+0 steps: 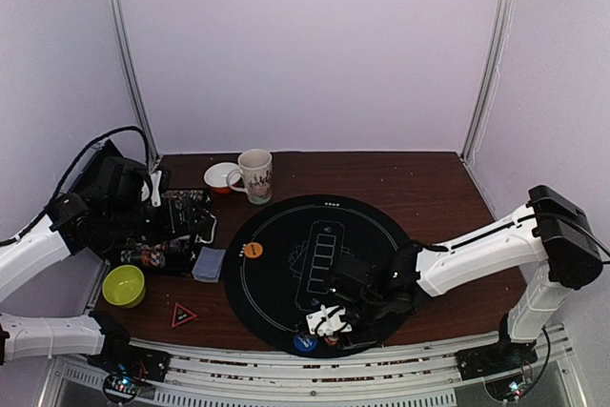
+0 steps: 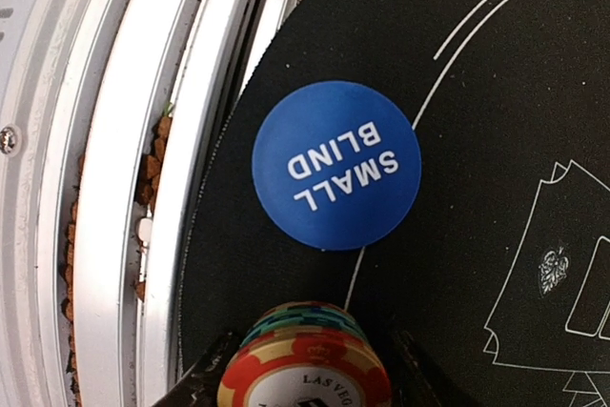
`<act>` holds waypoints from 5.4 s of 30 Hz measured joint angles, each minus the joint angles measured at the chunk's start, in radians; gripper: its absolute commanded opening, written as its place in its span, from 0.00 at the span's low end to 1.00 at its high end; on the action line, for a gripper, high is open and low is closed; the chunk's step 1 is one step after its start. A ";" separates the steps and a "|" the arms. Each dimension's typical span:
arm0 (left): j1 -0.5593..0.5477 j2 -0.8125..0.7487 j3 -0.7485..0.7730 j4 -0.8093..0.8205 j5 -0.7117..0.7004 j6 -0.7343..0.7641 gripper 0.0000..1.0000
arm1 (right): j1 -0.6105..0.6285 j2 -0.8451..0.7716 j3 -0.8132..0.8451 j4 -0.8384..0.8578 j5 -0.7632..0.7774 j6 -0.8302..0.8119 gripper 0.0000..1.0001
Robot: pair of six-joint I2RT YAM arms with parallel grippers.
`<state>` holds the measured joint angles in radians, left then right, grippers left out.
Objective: Distribute texas hold em gaming equipment
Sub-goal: Place the poker chips pile in the small blind area, then adjust the poker chips pile in the chip case.
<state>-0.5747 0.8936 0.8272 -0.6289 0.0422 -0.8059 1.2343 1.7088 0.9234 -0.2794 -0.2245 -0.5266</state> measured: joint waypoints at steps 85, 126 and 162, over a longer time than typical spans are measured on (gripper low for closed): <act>0.310 0.575 0.021 -0.108 -0.283 0.222 0.66 | -0.063 -0.351 0.087 -0.005 -0.023 0.032 1.00; 0.381 0.552 0.022 -0.075 -0.359 0.300 0.51 | -0.068 -0.355 0.087 -0.048 0.002 0.025 1.00; 0.370 0.553 0.063 -0.099 -0.233 0.320 0.81 | -0.068 -0.338 0.106 -0.087 -0.001 0.002 1.00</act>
<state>-0.2047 1.4464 0.8902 -0.7277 -0.1905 -0.4862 1.1664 1.3712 1.0298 -0.3668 -0.2256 -0.5251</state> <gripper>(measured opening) 0.810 0.999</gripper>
